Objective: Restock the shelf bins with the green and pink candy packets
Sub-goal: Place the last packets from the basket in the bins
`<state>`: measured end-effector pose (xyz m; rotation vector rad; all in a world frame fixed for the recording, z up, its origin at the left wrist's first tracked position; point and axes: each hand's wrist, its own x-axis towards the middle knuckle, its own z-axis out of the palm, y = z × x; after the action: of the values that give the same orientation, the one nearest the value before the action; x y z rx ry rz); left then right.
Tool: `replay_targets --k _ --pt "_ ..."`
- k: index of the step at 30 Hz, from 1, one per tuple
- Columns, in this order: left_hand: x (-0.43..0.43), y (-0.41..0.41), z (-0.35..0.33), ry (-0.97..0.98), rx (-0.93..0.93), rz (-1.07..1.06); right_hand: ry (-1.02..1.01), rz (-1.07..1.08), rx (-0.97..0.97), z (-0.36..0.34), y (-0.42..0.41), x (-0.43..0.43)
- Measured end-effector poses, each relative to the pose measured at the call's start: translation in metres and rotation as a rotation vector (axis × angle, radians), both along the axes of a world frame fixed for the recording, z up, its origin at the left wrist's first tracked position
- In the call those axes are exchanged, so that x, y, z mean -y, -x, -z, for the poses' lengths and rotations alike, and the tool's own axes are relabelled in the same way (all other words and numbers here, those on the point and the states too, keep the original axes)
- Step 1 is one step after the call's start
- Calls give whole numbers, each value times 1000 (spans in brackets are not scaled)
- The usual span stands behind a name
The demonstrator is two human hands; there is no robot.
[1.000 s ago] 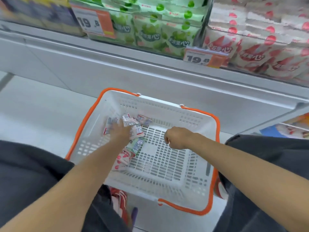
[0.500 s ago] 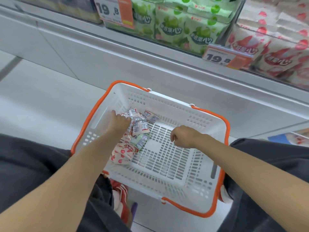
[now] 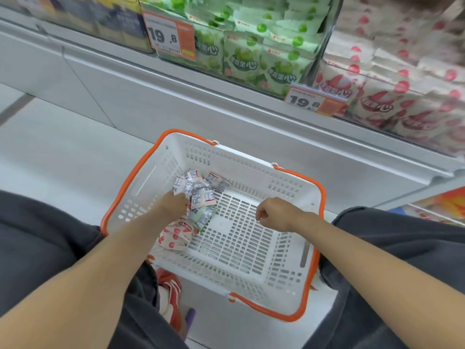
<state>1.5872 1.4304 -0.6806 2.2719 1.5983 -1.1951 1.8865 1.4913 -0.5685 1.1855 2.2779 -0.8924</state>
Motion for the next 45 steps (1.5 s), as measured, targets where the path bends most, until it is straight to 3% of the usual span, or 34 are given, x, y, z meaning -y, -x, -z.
replay_targets --k 4,7,10,12,15,18,20,25,28,32,38,42,45 --pt "-18 -19 -24 -95 295 -298 11 91 -67 -6 -8 -10" --pt "-49 -53 -58 -283 848 -810 -20 253 -192 -17 -7 -25" --pt "-82 -105 -110 -343 1465 -1148 171 525 -513 -44 -1 -33" --pt "-97 -132 -151 -399 1645 -1132 228 650 -711 -65 4 -38" --pt "-113 -150 -195 -530 1692 -977 265 932 -914 -94 -1 -51" --pt "-124 -152 -221 -489 1802 -958 294 924 -993 -121 -13 -58" --pt "-126 -155 -237 -500 1811 -909 277 863 -1013 -138 -16 -58" --pt "-136 -170 -275 -762 1617 -594 212 858 -1116 -184 -27 -62" --pt "-153 -177 -302 -855 1572 -510 137 897 -1112 -212 -35 -78" --pt "-198 -171 -333 -967 1536 -562 0 1089 -1189 -242 -50 -121" --pt "-284 -146 -326 -885 1269 -478 -261 1231 -1123 -249 -66 -237" --pt "-302 -146 -312 -971 1127 -385 -409 1140 -1122 -244 -53 -313" --pt "-304 -145 -308 -994 1137 -386 -464 1068 -1112 -242 -34 -346"
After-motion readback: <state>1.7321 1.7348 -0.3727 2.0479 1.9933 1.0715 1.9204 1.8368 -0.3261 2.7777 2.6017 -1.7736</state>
